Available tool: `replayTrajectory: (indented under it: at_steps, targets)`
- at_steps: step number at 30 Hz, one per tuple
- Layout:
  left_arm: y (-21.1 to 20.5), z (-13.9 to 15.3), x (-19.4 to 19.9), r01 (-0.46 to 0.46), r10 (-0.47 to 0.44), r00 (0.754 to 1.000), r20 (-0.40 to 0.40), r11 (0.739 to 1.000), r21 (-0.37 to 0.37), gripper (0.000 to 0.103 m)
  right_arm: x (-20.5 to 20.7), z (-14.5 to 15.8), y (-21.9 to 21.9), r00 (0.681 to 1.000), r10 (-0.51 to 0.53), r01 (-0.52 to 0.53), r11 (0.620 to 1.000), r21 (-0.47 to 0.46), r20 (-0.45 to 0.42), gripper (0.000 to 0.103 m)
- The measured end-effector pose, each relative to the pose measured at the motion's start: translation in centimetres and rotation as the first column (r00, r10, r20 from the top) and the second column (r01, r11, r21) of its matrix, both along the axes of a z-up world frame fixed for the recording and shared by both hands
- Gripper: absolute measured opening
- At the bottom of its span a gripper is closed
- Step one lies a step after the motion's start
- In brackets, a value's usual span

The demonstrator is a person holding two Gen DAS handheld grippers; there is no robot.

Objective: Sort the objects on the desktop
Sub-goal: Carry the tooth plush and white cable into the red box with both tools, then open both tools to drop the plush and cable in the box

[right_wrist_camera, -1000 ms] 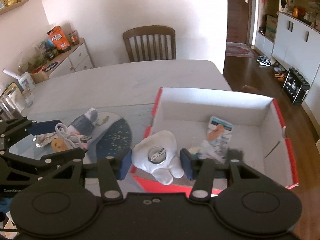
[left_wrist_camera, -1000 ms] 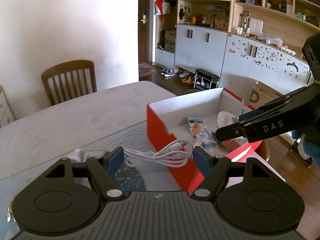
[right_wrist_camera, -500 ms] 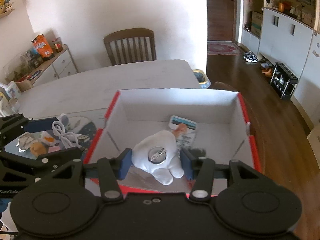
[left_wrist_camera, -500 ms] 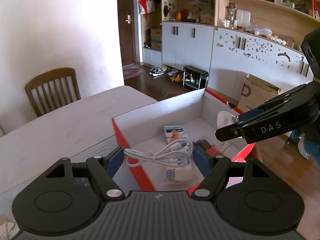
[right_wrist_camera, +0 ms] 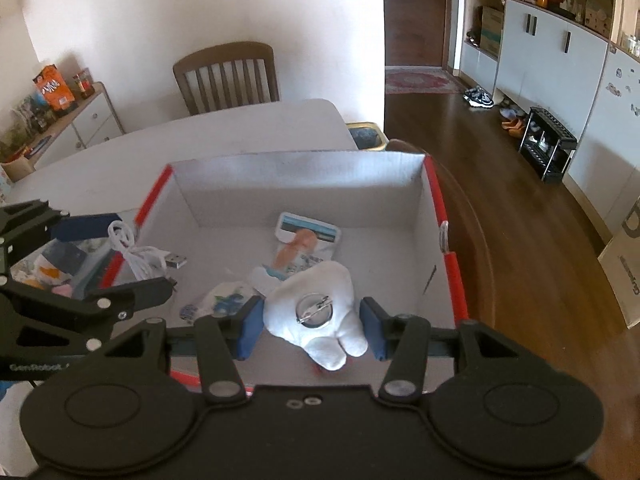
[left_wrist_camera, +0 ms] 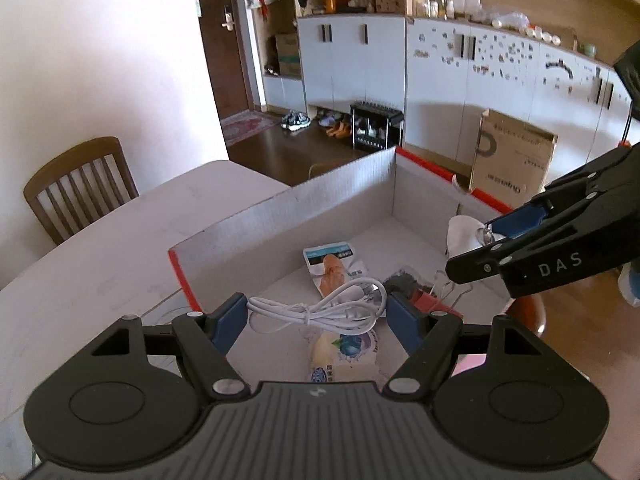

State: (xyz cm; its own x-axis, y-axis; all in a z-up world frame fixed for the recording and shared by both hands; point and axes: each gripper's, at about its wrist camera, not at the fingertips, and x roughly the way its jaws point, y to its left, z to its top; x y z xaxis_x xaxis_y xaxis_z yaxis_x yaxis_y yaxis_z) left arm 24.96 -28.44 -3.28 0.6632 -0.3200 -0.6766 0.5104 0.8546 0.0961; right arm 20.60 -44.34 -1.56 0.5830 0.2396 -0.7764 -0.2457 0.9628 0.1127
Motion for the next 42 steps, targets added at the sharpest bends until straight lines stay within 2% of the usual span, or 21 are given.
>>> replayTrajectory:
  at_steps: [7, 13, 24, 36, 42]
  targets:
    - [-1.8, -1.4, 1.4, 0.058, -0.057, 0.998, -0.029, 0.997, 0.041, 0.076, 1.5, -1.8, -0.4, 0.999, 0.042, -0.041, 0.999, -0.03, 0.005, 0.052]
    - [-2.3, -2.6, 2.5, 0.059, -0.055, 0.995, -0.087, 0.997, 0.045, 0.076, 2.8, -3.4, 0.0, 0.998, 0.058, -0.06, 0.995, -0.075, -0.027, 0.052]
    - [-1.9, -4.2, 4.0, 0.048, -0.039, 0.981, -0.188, 0.998, 0.046, 0.076, 4.2, -4.9, 0.1, 0.996, 0.064, -0.069, 0.994, -0.089, -0.067, 0.053]
    - [-2.1, -4.5, 4.3, 0.05, -0.035, 0.977, -0.21, 0.997, 0.067, 0.076, 4.3, -5.2, -0.2, 0.993, 0.081, -0.087, 0.994, -0.073, -0.086, 0.055]
    - [-1.8, -4.4, 4.1, 0.035, -0.024, 0.976, -0.217, 0.998, 0.048, 0.076, 4.2, -5.0, -0.3, 0.992, 0.088, -0.093, 0.994, -0.059, -0.087, 0.057]
